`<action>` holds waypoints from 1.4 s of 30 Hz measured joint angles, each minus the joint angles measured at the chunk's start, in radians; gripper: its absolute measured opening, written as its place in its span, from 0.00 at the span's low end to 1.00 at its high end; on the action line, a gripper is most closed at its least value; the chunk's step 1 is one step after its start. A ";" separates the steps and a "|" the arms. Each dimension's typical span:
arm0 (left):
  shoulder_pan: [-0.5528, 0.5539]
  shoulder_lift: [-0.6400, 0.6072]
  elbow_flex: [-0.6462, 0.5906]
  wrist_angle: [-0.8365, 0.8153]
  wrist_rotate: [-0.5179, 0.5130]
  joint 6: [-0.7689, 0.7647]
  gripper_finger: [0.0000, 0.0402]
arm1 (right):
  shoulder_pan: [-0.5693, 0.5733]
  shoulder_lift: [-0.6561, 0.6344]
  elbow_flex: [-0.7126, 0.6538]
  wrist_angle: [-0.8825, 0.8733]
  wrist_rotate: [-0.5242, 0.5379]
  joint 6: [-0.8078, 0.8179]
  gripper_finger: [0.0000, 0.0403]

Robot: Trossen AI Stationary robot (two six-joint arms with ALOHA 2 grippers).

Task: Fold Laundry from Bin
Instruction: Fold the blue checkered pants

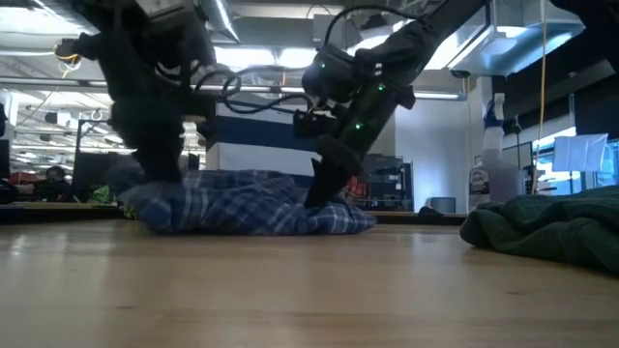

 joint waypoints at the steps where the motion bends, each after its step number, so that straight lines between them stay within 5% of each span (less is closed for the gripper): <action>1: -0.016 0.016 0.000 0.000 0.016 -0.014 0.31 | 0.008 0.000 0.000 -0.017 -0.018 0.016 0.03; 15: -0.374 0.047 0.031 0.074 0.083 -0.242 0.31 | 0.269 -0.019 0.000 -0.103 -0.027 0.124 0.02; 30: -0.502 0.030 0.052 -0.265 0.061 -0.453 0.31 | 0.343 -0.044 0.001 -0.327 0.095 0.235 0.02; 42: -0.508 -0.081 0.234 -0.256 -0.347 -0.244 0.31 | 0.348 -0.148 0.000 -0.197 0.092 0.197 0.02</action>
